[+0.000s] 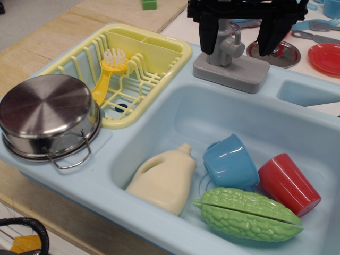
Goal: Turn lever vertical to front
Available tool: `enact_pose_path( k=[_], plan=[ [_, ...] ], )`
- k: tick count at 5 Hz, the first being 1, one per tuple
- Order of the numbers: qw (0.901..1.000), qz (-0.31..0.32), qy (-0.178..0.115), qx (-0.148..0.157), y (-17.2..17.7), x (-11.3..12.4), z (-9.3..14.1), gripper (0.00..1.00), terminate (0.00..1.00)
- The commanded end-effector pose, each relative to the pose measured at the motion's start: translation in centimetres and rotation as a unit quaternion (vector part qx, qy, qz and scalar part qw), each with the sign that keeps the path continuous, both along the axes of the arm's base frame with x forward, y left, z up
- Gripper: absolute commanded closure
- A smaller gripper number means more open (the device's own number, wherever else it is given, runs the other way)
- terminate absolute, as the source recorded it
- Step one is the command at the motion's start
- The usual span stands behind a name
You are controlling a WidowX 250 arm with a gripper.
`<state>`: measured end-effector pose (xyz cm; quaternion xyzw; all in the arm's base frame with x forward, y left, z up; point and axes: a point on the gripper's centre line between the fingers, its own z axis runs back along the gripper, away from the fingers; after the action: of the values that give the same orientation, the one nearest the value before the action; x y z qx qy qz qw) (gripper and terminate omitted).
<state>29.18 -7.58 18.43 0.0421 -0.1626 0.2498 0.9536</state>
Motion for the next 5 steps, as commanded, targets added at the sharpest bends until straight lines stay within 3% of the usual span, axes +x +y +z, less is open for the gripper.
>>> enact_pose_path(
  k=[1, 2, 5],
  plan=[
    [1.0, 0.0, 0.0, 0.0, 0.0, 0.0, 0.0, 0.0, 0.0],
    [0.9964, -0.073, -0.038, 0.02, -0.2, 0.9, 0.3, 0.0, 0.0],
    [0.9895, -0.14, -0.03, 0.022, -0.2, 4.5, 0.8, 0.0, 0.0]
  ],
)
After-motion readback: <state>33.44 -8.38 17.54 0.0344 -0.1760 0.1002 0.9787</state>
